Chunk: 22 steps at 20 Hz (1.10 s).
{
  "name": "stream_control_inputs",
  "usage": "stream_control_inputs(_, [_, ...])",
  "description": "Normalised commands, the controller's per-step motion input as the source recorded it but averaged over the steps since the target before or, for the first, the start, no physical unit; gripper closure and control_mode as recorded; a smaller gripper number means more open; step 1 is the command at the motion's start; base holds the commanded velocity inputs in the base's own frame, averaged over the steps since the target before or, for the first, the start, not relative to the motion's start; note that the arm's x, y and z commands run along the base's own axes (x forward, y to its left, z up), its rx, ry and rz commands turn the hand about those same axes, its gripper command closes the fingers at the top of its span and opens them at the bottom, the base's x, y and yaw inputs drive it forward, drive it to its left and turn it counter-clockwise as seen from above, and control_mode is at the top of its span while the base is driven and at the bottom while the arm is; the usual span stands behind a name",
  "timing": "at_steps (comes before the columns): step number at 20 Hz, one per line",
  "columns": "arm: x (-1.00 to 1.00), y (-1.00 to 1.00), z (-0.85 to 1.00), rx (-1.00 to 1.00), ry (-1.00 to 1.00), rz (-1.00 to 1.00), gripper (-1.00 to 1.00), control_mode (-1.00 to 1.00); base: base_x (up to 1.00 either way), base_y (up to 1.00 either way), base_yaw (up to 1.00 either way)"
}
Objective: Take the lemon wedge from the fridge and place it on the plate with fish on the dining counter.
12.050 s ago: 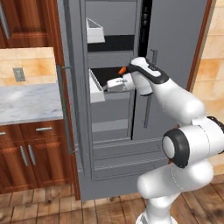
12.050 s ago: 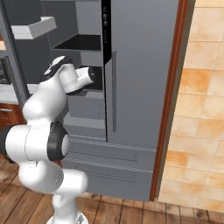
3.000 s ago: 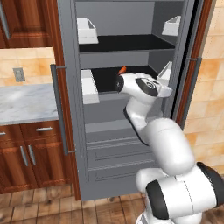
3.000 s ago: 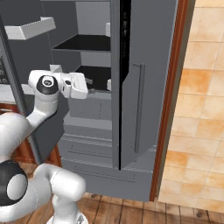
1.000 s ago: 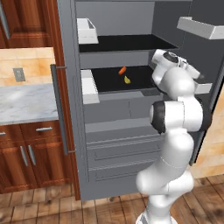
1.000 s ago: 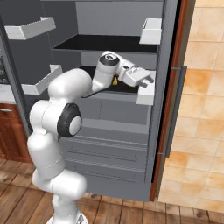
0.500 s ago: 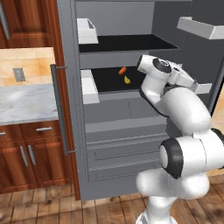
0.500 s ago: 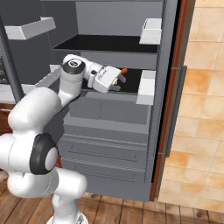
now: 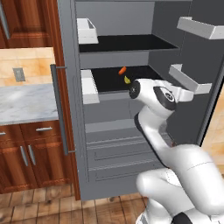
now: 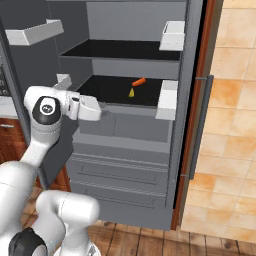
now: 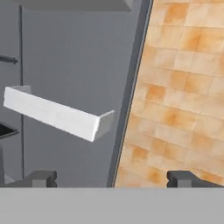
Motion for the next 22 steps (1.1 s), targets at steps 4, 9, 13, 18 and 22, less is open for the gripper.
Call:
stream_control_inputs(4, [0.00,0.15,-0.05,0.32,0.48,0.46,-1.00,-1.00,0.00,0.00,0.00])
stream_control_inputs(9, [0.10,0.35,-0.07,0.39,0.45,0.34,-1.00,-1.00,0.00,0.00,0.00])
stream_control_inputs(13, [0.00,0.83,-0.31,0.39,0.15,0.17,-1.00,-1.00,0.00,0.00,0.00])
stream_control_inputs(18, [-0.01,0.05,-0.07,0.32,-0.11,0.02,-1.00,-1.00,0.00,0.00,0.00])
stream_control_inputs(22, [0.00,0.00,0.00,0.00,0.00,0.00,-1.00,-1.00,0.00,0.00,0.00])
